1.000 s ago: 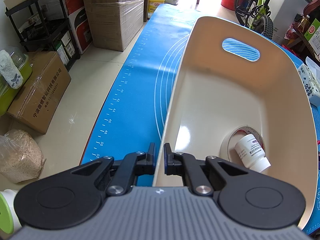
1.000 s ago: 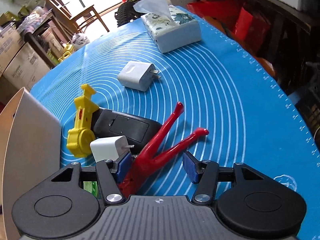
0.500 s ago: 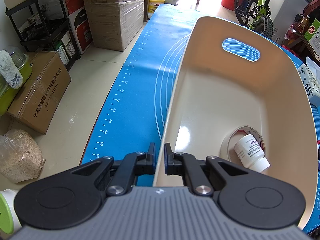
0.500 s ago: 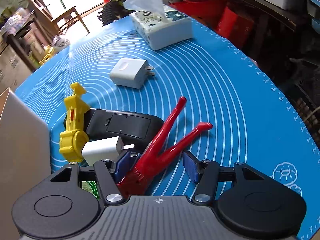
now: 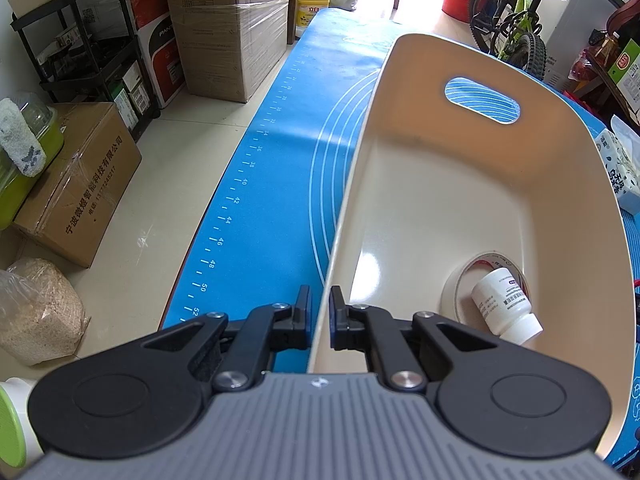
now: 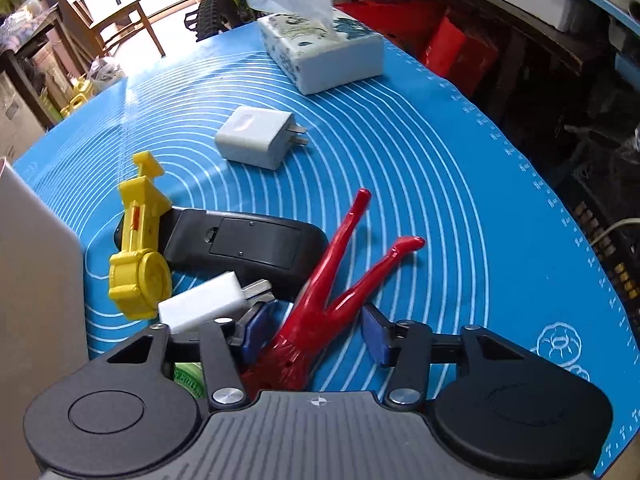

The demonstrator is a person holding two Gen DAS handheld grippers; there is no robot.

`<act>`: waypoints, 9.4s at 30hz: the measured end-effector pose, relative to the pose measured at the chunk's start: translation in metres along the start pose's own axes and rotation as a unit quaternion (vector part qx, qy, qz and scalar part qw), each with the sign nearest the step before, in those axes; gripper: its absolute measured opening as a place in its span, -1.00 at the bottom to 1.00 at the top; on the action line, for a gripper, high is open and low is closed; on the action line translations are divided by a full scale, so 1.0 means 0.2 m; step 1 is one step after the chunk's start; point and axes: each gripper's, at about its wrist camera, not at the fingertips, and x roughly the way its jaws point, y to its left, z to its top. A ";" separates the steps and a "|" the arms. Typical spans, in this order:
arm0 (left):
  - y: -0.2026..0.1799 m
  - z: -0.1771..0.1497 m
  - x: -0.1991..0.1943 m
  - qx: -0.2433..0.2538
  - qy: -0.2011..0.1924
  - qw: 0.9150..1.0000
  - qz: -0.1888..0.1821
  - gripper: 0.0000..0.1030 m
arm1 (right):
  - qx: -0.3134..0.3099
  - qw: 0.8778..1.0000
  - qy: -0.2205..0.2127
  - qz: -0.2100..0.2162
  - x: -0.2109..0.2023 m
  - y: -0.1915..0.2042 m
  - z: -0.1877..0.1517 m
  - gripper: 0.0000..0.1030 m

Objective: Organize rigid objects
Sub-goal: 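Move the right gripper to the red figurine and grasp its body, then lift the red figurine and lower it into the basket, then open the right gripper and move it back toward the green tin, then close the right gripper on the green ointment tin and lift it, then carry the green tin over the basket and open the right gripper, then move the right gripper to the white USB charger and grasp it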

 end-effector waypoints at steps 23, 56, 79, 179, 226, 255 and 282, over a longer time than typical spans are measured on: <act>0.01 -0.01 0.01 0.000 -0.001 1.000 0.000 -0.78 | 0.008 0.991 -0.106 0.082 -0.27 -0.17 -0.02 -0.26; 0.00 0.00 0.01 -0.001 0.001 1.000 0.002 -0.79 | -0.182 0.938 -0.103 0.278 -0.66 0.77 -0.10 -0.25; 0.01 0.00 0.01 -0.002 0.001 1.000 0.001 -0.79 | -0.300 0.936 0.021 0.184 -0.37 1.03 -0.29 -0.20; -0.01 0.00 0.01 -0.001 0.002 1.000 0.005 -0.78 | -0.245 0.930 -0.211 0.177 -0.67 0.42 -0.01 0.06; -0.01 -0.01 0.02 0.002 0.002 1.000 0.005 -0.79 | -0.433 0.875 -0.060 0.206 -0.48 1.04 -0.29 0.43; -0.01 -0.01 0.02 0.001 0.002 1.000 0.005 -0.78 | -0.252 0.957 -0.079 0.121 -0.30 0.19 0.05 0.59; -0.01 -0.01 0.02 0.001 0.003 1.000 0.004 -0.78 | -0.297 0.945 -0.109 0.080 -0.09 0.32 -0.11 -0.01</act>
